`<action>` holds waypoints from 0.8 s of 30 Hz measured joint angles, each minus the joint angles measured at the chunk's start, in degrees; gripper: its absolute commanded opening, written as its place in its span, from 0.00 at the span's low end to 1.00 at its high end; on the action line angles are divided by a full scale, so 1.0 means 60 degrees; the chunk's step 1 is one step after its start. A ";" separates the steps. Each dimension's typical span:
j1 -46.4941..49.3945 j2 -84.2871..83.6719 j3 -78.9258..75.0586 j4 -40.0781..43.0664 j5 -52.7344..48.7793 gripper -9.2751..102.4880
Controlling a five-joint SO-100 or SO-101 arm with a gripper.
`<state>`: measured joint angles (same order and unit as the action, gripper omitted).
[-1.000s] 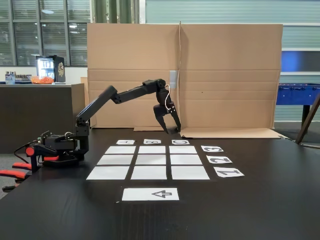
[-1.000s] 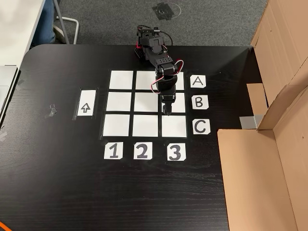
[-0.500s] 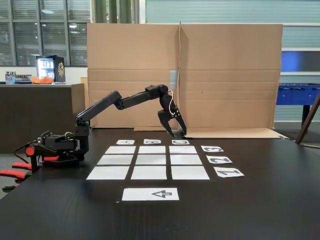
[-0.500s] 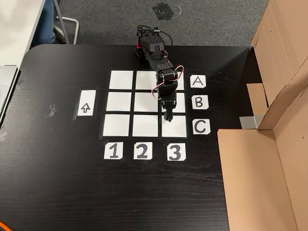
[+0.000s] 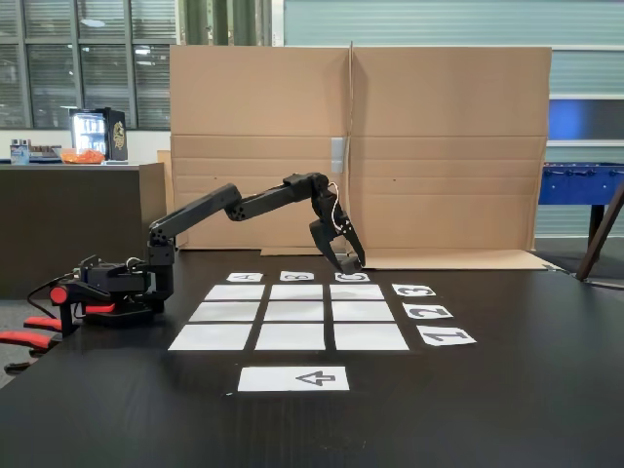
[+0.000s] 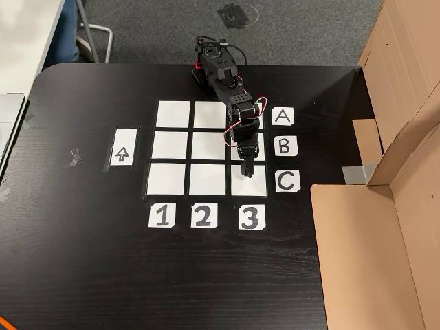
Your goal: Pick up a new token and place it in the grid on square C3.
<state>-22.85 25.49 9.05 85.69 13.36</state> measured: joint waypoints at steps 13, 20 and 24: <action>0.0000 0.0000 0.0000 -0.0205 0.0000 0.13; 0.0000 -0.0015 0.0059 -0.0352 0.0015 0.33; 0.0000 -0.0015 0.0352 -0.0586 0.0088 0.48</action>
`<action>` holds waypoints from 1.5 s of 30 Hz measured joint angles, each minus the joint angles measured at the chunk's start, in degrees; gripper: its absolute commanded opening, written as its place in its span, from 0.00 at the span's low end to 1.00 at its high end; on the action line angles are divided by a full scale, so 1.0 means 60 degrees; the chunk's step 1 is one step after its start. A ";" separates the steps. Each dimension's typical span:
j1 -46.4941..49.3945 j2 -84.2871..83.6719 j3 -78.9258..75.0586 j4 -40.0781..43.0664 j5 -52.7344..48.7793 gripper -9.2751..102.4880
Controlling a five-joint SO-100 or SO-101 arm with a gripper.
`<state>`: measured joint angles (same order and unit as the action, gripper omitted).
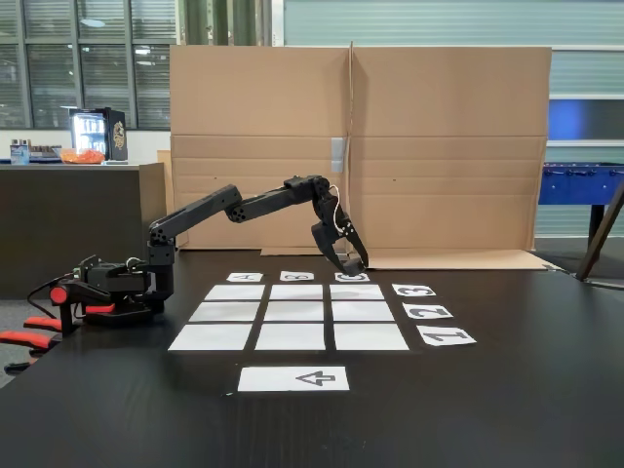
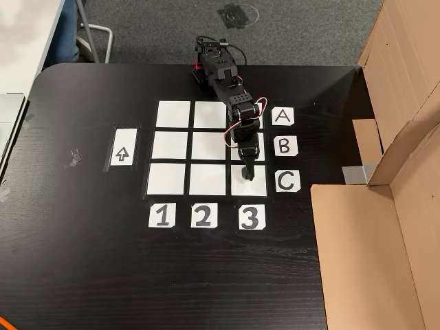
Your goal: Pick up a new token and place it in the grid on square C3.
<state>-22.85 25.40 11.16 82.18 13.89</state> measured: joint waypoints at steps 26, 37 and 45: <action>0.0249 0.2827 0.4702 -0.2622 0.0161 0.58; 0.1055 0.7002 0.8159 -0.4028 -0.0469 0.58; 0.2490 1.0312 1.0796 -0.5024 -0.1450 0.58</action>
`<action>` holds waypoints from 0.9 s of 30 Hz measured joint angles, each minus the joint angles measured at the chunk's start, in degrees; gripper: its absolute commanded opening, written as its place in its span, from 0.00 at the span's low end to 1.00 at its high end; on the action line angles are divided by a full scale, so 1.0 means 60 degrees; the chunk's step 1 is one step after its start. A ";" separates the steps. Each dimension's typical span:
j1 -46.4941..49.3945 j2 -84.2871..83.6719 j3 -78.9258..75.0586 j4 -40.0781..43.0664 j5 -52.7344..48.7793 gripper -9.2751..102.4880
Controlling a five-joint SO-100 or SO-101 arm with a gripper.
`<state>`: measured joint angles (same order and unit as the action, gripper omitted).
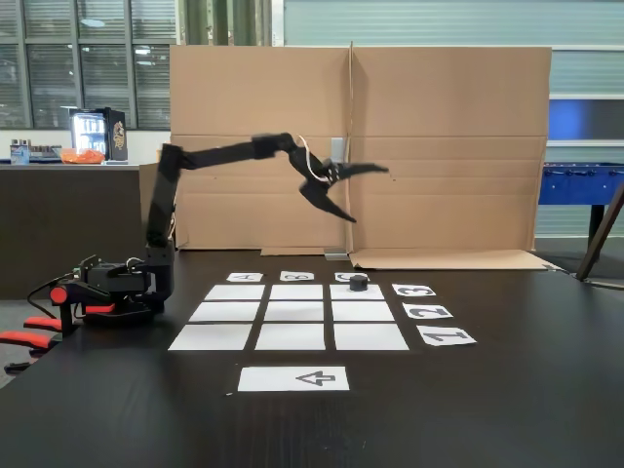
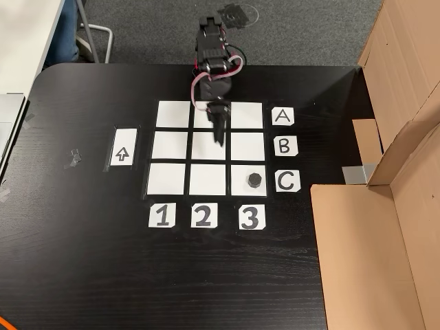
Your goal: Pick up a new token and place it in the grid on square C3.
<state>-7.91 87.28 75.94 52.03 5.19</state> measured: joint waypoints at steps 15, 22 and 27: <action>0.3311 0.4424 0.3296 -0.1831 -0.1216 0.58; 0.4995 0.6152 0.5112 -0.2285 -0.1436 0.58; 0.6270 0.7104 0.5742 -0.2314 -0.1436 0.58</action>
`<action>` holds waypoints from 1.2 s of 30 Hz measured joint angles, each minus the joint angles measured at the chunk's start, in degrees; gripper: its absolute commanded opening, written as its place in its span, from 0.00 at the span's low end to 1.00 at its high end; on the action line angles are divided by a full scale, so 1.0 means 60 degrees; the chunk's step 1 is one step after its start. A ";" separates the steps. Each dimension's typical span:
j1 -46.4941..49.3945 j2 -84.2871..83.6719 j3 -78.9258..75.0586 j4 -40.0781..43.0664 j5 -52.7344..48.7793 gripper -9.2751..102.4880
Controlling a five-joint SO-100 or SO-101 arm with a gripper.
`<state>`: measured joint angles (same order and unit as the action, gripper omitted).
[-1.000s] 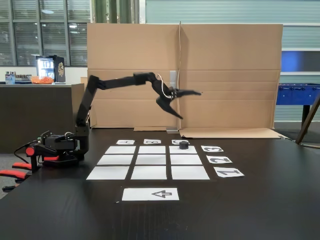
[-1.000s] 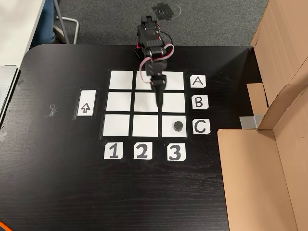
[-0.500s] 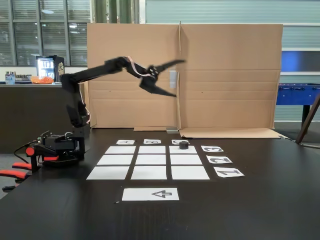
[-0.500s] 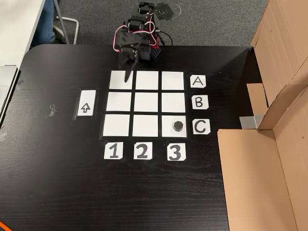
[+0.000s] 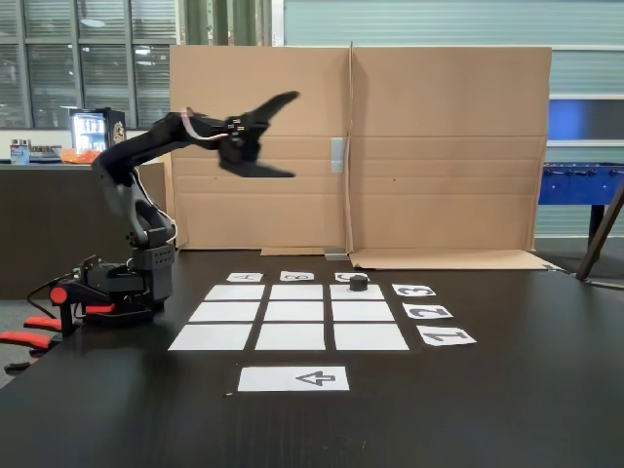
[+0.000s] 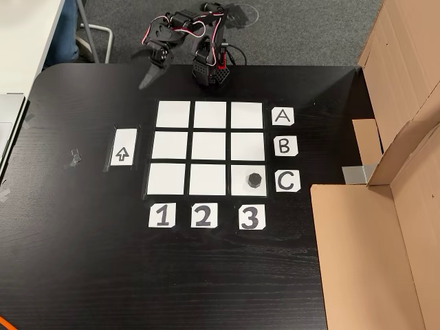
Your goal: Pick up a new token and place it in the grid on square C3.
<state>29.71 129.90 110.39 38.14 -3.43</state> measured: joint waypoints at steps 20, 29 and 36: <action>0.4175 0.2974 0.2666 0.0146 0.0205 0.08; 0.5391 0.4717 0.4863 0.0498 0.0264 0.08; 0.6108 0.5728 0.5947 0.1055 0.0264 0.08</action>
<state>66.36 164.27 146.07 44.47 -1.85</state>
